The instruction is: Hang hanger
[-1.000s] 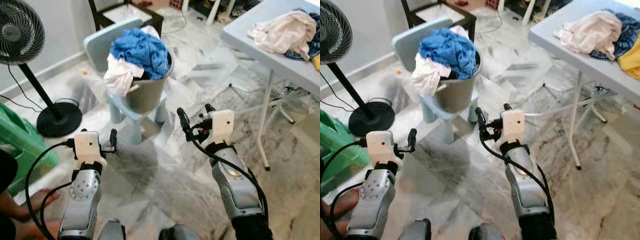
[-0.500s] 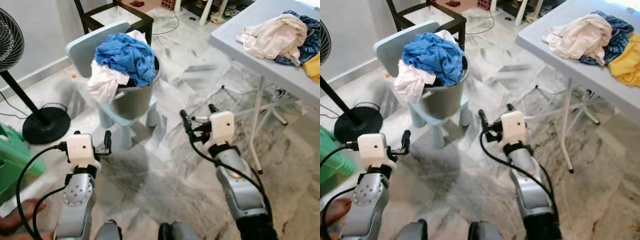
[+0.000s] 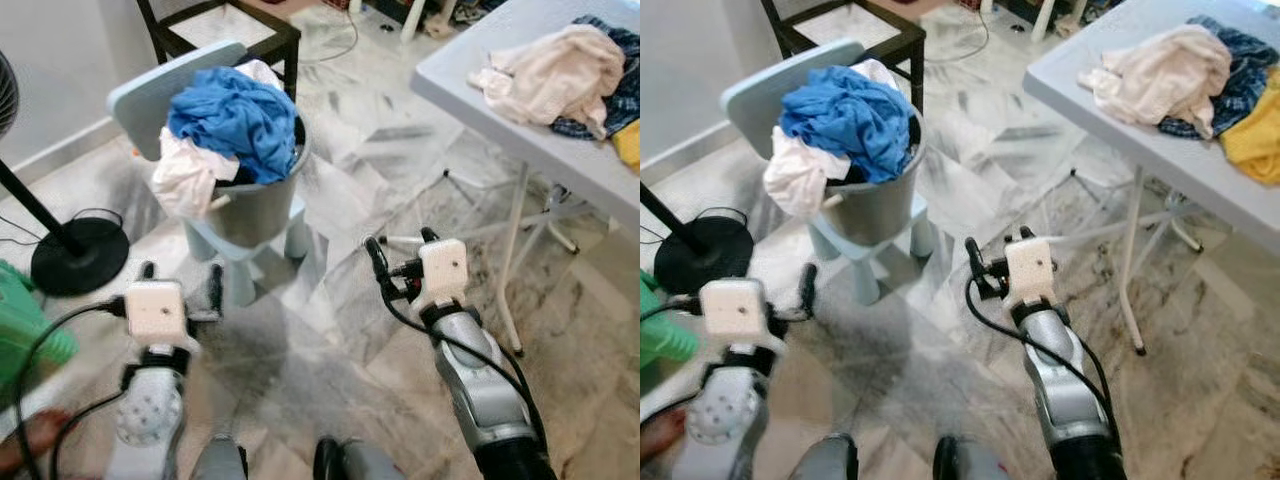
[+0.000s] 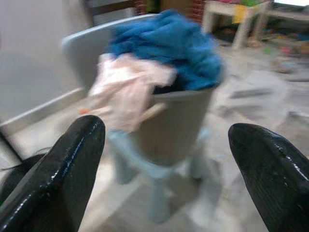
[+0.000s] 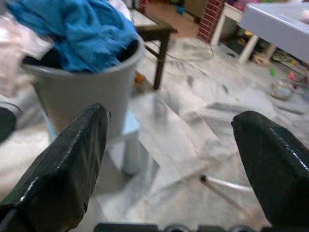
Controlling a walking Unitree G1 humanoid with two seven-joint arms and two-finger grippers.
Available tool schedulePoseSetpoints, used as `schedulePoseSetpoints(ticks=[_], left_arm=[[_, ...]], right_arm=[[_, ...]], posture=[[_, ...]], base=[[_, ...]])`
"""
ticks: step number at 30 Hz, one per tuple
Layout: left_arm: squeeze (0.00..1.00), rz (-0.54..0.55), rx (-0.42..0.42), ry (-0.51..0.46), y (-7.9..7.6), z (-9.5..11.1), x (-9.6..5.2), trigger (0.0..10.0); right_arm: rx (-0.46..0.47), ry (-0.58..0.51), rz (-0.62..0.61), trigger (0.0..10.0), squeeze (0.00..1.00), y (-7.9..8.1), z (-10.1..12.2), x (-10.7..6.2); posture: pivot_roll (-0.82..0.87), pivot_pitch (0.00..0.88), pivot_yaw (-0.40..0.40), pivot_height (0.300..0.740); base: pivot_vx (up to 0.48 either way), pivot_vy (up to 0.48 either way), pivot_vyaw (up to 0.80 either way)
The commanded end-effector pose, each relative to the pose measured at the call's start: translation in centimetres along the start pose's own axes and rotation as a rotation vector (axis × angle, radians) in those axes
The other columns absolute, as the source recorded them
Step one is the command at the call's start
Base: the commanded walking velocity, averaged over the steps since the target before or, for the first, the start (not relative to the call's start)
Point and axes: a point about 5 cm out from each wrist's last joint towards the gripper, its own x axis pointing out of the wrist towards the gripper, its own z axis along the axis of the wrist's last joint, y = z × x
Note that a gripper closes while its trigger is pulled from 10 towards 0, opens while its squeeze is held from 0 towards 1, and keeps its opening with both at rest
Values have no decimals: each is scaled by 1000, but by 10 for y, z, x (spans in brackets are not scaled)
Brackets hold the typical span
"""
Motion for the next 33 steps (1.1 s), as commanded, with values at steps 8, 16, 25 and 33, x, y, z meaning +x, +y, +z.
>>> schedulePoseSetpoints(ticks=[8,16,25,33], left_arm=[[0,3,28,16,7,3,-1,10000],[0,-13,27,17,4,3,4,10000],[0,-17,22,22,2,2,6,10000],[0,12,11,55,10,-6,6,10000]], right_arm=[[22,-29,11,10000,0,3,3,3],[39,-29,-7,10000,0,2,2,4],[64,-32,-9,10000,0,3,2,6],[214,-17,-74,10000,0,0,0,9]], posture=[[227,274,-143,740],[223,267,-139,740],[229,264,-138,740],[238,261,-121,740]], base=[[255,0,757],[254,0,353],[252,0,-631],[247,0,-60]])
